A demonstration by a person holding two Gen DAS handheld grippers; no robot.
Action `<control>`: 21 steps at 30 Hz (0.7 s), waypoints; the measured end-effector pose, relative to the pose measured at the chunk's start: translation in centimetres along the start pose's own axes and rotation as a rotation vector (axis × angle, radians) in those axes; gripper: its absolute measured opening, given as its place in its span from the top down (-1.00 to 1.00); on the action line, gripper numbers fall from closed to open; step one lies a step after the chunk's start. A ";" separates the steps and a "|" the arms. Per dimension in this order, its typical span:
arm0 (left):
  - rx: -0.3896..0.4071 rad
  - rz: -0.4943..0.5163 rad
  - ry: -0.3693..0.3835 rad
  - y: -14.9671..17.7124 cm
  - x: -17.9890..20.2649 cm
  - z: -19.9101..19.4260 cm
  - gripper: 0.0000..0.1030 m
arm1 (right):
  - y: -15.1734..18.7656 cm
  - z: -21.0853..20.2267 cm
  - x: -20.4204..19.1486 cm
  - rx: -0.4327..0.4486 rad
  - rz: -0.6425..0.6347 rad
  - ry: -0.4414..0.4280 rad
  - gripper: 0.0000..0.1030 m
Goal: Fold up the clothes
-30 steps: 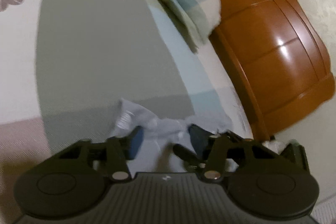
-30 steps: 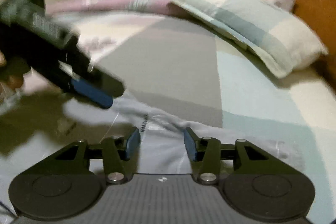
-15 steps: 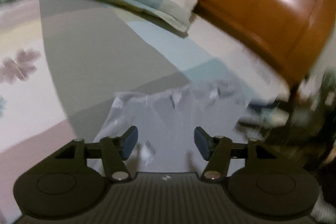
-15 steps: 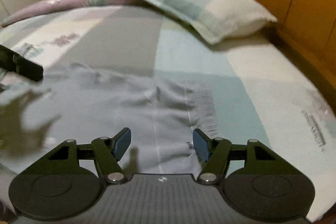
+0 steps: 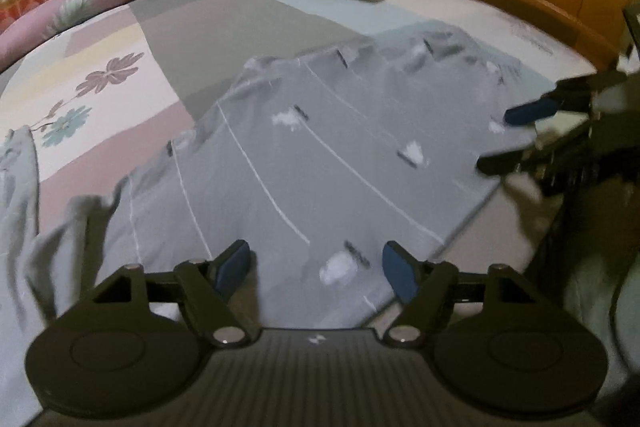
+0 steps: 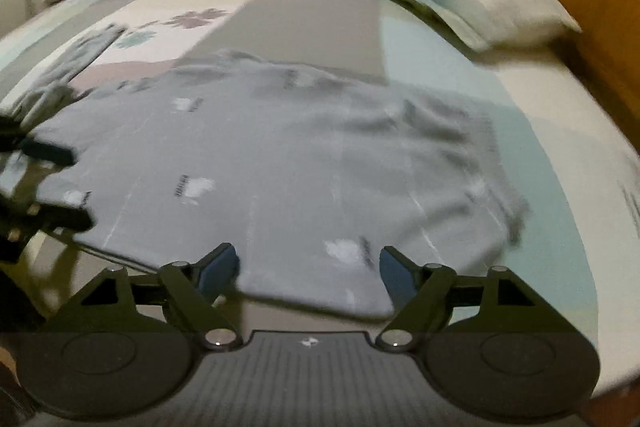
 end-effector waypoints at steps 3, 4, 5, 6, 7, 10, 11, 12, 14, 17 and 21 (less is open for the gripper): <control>0.042 0.017 0.000 -1.2 0.2 -0.9 -0.42 | -0.6 -1.3 0.0 0.043 -0.002 0.022 -0.59; 0.061 0.018 0.000 -1.7 0.3 -1.0 -0.42 | -1.0 -1.6 -0.1 0.064 0.002 0.021 -0.59; 0.067 0.016 -0.001 -2.2 0.4 -0.8 -0.42 | -1.6 -1.5 -0.3 0.078 0.013 0.013 -0.60; 0.064 0.010 -0.006 -2.3 0.5 -0.4 -0.42 | -2.0 -1.2 -0.4 0.084 0.021 0.009 -0.60; 0.059 0.004 -0.011 -2.5 0.6 0.0 -0.42 | -2.3 -0.7 -0.6 0.084 0.027 0.011 -0.60; 0.007 -0.017 -0.023 -1.5 1.0 1.2 -0.42 | -2.1 0.7 -0.7 0.039 0.044 0.023 -0.60; 0.000 -0.030 -0.021 -0.9 1.0 1.2 -0.44 | -1.7 1.2 -0.6 0.020 0.050 0.021 -0.62; 0.008 -0.055 -0.010 -0.4 0.8 0.9 -0.46 | -1.2 1.5 -0.5 0.008 0.062 0.016 -0.69; -0.006 -0.082 0.017 0.1 0.4 0.2 -0.47 | -0.5 1.6 0.0 0.028 0.098 -0.022 -0.87; -0.011 -0.106 0.019 -0.4 -0.4 -0.6 -0.48 | -0.2 1.8 -0.4 0.035 0.083 -0.025 -1.00; 0.017 -0.139 -0.041 -1.8 -1.7 -0.6 -0.51 | -0.2 2.0 -0.8 0.041 0.089 -0.012 -1.00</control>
Point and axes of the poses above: each gripper's, at about its wrist camera, not at the fingertips, and z roughly the way its jaws point, x to its right, y to its underside, the point moved 3 cm from there along z, roughly the way its jaws point, and after that the axes turned 1 degree about -x, right-handed, at the moved point
